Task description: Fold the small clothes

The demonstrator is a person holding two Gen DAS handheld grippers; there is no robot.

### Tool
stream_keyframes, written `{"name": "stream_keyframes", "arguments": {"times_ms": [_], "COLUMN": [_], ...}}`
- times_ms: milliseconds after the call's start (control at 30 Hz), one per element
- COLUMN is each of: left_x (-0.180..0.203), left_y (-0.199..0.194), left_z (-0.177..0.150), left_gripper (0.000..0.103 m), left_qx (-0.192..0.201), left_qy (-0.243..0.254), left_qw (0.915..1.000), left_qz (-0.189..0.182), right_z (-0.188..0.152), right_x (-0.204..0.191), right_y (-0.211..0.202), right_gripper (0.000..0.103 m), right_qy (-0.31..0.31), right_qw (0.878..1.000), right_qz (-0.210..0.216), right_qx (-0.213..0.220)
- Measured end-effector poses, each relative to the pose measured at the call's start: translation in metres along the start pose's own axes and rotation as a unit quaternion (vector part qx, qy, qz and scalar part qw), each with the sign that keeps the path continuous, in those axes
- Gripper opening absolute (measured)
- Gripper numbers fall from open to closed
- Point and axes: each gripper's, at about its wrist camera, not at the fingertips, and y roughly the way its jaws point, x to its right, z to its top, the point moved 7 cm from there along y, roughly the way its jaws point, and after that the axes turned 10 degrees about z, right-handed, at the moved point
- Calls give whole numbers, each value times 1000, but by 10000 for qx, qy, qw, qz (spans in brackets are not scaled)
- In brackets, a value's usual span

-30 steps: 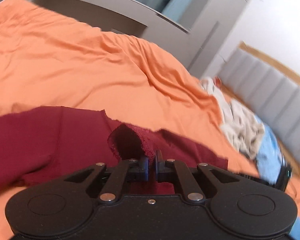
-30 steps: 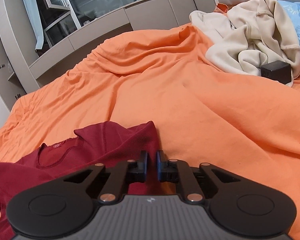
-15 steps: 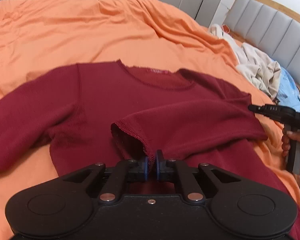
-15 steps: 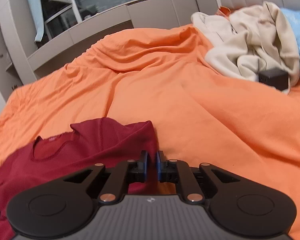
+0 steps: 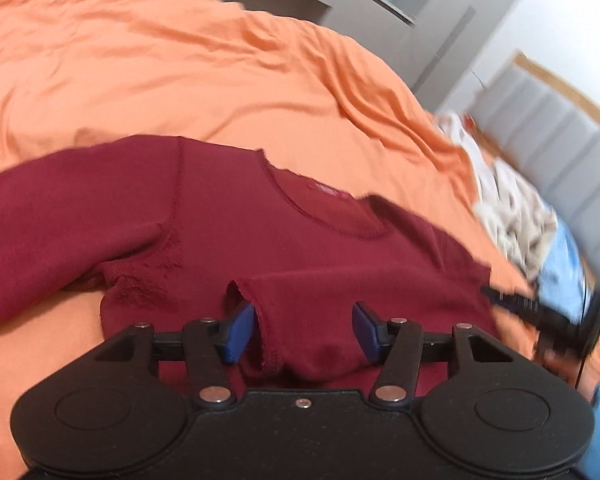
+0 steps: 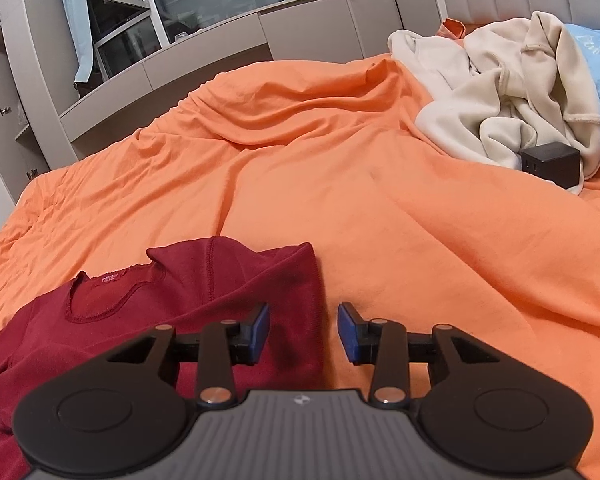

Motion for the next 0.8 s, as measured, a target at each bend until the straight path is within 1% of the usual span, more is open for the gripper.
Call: {"name": "stream_keyframes", "arguments": {"times_ms": [33, 67, 100, 133, 167, 233, 267, 400, 467, 500, 600, 633, 733, 800], "left_x": [-3, -7, -9, -11, -12, -10, -8, 7, 16, 19, 17, 14, 7, 3], "left_y": [4, 10, 15, 20, 23, 24, 22, -7, -21, -24, -21, -19, -11, -5], "left_z": [2, 2, 2, 0, -1, -1, 1, 18, 25, 25, 15, 9, -9, -21], "left_gripper": [55, 49, 33, 24, 11, 11, 9, 8, 8, 8, 8, 8, 8, 8], "left_qx": [-42, -135, -225, -309, -372, -300, -182, 645, 922, 896, 464, 296, -180, -401], "left_qy": [-194, -390, -527, -628, -710, -758, -725, -480, -210, -41, 350, 451, 825, 1009], "left_qw": [9998, 9991, 9983, 9975, 9968, 9966, 9971, 9960, 9941, 9946, 9979, 9984, 9962, 9936], "left_qz": [4, 31, 41, 15, -24, -74, -105, -383, -528, -529, -285, -182, 216, 304], "right_z": [0, 0, 0, 0, 0, 0, 0, 1, 1, 1, 1, 1, -1, -3], "right_x": [0, 0, 0, 1, 1, 1, 1, 1, 1, 1, 3, 4, 4, 4], "right_y": [0, 0, 0, 0, 0, 0, 0, -2, -1, -1, -1, 0, 2, 4], "right_gripper": [43, 43, 43, 43, 43, 43, 43, 42, 42, 42, 42, 40, 31, 30], "right_qy": [1, 10, 26, 37, 42, 38, 37, 56, 65, 71, 64, 42, -33, -86], "right_qw": [10000, 10000, 10000, 10000, 10000, 10000, 10000, 9999, 9999, 9999, 10000, 10000, 9999, 9998], "right_qz": [1, 4, 14, 21, 22, 21, 14, 39, 36, 23, -27, -61, -134, -178], "right_qx": [2, 6, 14, 18, 23, 32, 41, 98, 85, 76, 60, 49, 2, -36]}}
